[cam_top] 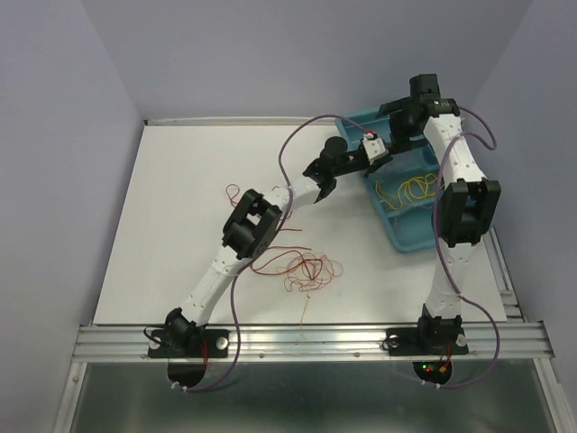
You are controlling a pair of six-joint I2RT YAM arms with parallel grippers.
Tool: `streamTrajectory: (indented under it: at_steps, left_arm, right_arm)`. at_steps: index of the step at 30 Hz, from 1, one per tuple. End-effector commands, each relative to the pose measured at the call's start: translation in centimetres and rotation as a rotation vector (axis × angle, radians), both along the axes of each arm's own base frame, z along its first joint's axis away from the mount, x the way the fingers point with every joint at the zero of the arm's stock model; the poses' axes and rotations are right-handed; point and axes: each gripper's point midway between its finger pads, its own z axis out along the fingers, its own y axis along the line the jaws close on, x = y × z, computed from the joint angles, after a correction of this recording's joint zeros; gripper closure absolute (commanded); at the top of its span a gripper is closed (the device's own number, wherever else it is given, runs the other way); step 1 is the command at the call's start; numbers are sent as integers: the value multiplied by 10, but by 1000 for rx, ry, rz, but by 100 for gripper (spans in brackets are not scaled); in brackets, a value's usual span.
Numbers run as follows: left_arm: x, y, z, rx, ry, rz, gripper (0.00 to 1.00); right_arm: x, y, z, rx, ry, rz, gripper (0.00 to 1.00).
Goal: Untangle the cables
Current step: Place the cable in the bin.
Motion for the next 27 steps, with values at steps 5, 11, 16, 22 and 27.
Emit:
streamTrajectory:
  at_steps: [5,11,16,22,27]
  left_arm:
    - [42,-13,57,-137,-166,182,100]
    - [56,-7,52,-138,-213,255,100]
    - [64,-1,48,-147,-188,268,100]
    - [65,10,44,-186,-110,266,100]
    - [43,27,59,-189,-122,123,85]
  right_arm:
    - [-18,18,35,21,-64,13,0]
    - [-30,20,37,18,-57,39,0]
    - [-37,18,47,1,-78,51,0]
    - [-41,8,68,-35,-126,15,0]
    - [-30,-2,56,-50,-108,-4,0]
